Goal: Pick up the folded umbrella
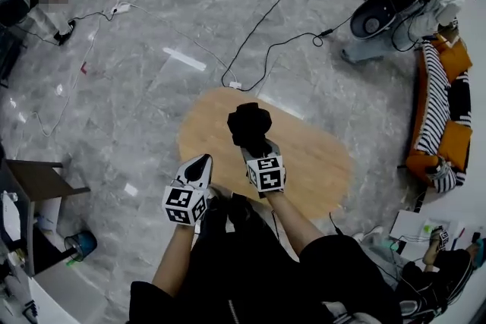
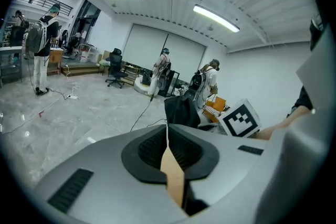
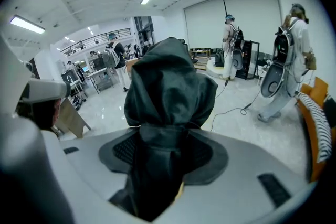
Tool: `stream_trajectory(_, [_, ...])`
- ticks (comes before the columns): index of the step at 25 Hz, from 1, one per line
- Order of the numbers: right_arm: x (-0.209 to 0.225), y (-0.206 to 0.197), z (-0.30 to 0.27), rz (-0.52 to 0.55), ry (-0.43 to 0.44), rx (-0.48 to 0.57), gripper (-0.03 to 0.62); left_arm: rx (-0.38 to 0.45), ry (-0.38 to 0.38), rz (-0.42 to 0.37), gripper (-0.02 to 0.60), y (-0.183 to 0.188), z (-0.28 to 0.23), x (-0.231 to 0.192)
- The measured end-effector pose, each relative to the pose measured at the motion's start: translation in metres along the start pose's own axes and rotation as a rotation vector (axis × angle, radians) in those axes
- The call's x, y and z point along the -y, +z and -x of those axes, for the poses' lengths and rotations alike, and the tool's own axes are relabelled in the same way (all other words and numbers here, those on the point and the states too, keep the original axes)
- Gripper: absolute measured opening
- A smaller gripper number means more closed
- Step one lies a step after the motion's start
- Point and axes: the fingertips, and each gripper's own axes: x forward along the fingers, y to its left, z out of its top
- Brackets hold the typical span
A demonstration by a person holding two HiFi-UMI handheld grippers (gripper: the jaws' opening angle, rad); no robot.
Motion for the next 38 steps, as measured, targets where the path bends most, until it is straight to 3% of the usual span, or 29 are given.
stream_trajectory(8, [-0.009, 0.074, 0.058, -0.041, -0.031, 0.237, 0.225, 0.078, -0.033, -0.057, 0.02, 0.044, 0.003, 0.0])
stream_trajectory(17, [-0.021, 0.13, 0.131, -0.05, -0.053, 0.442, 0.225, 0.184, -0.081, -0.116, 0.02, 0.094, 0.005, 0.02])
stream_trajectory(28, [-0.029, 0.143, 0.17, -0.019, -0.097, 0.532, 0.224, 0.292, -0.143, -0.202, 0.02, 0.15, 0.015, 0.049])
stream_trajectory(38, [-0.025, 0.114, 0.194, -0.014, -0.12, 0.539, 0.224, 0.271, -0.174, -0.198, 0.02, 0.122, 0.014, 0.07])
